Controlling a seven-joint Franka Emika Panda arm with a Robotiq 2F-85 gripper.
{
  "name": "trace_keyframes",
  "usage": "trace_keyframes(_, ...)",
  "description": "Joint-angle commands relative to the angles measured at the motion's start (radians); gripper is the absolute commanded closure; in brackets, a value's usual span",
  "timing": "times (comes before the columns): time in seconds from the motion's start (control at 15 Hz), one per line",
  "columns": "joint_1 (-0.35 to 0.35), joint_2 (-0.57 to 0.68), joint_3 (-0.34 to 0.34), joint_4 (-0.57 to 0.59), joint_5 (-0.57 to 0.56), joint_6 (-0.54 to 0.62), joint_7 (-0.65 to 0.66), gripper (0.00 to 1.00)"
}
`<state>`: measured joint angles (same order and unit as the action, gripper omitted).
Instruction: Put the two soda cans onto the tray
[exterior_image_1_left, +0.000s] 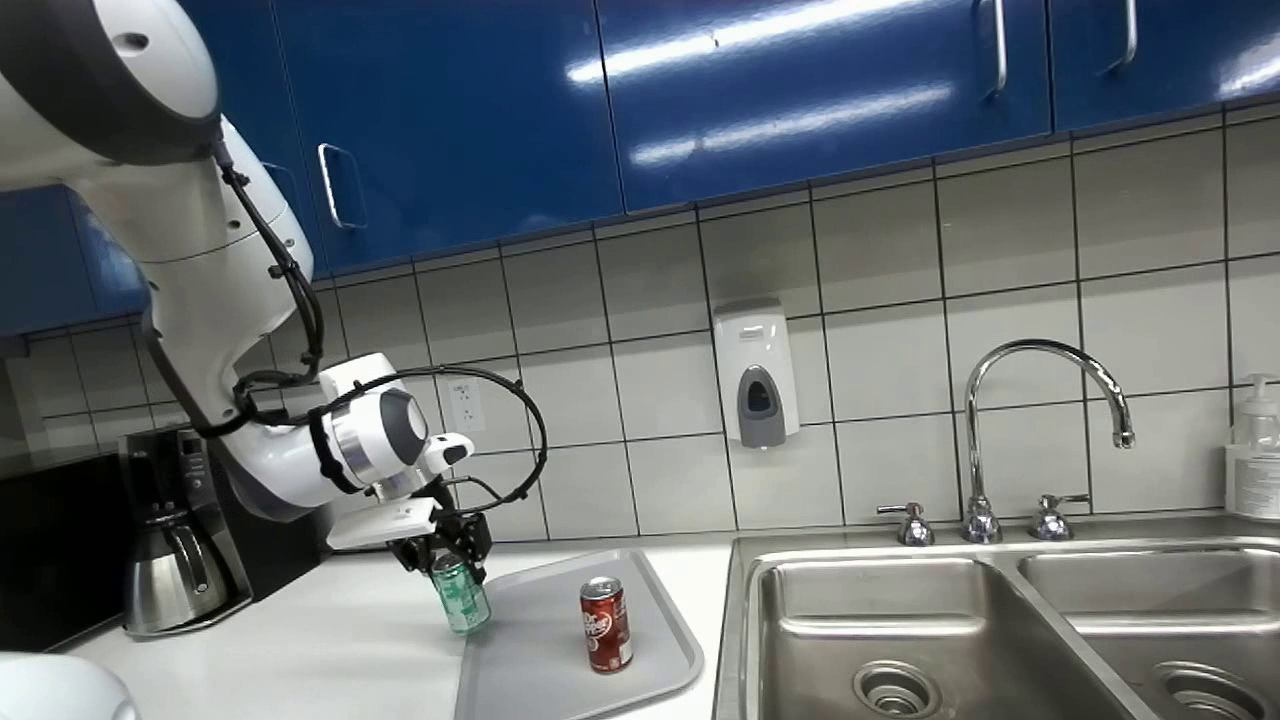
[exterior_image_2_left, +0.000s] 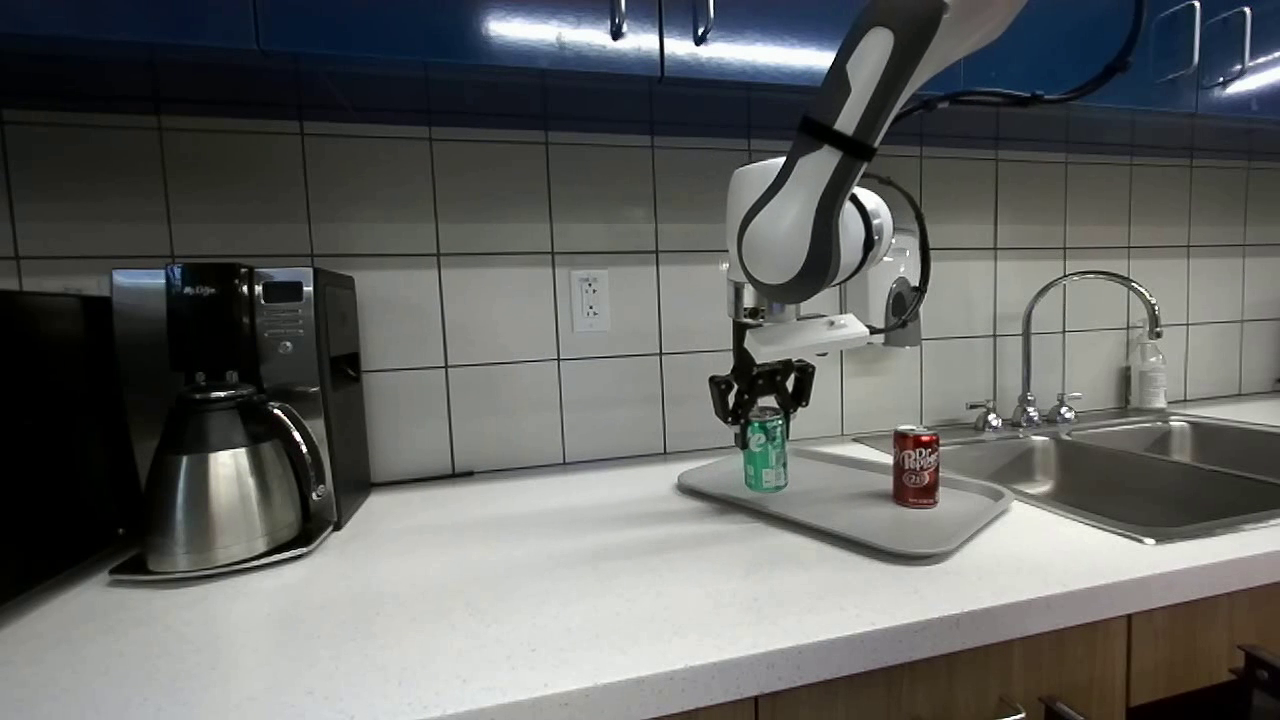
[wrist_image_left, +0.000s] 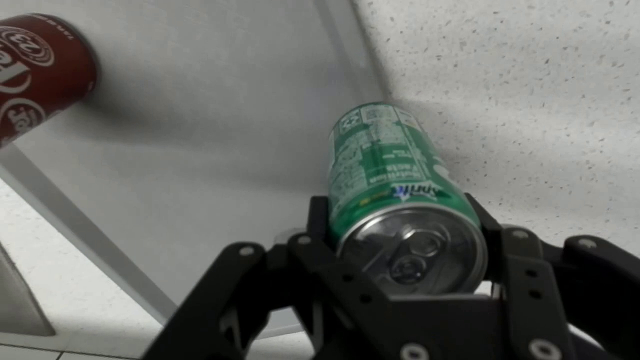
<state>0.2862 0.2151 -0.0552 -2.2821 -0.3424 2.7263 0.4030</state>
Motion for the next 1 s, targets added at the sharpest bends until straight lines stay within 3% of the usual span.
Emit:
trace_keyframes(0.0,-0.026,-0.021,-0.009,-0.013,-0.039,0.019,0.033,0.62)
trace_keyframes(0.93,-0.053,0.034,-0.061,-0.011,-0.046,0.033,0.022,0.62)
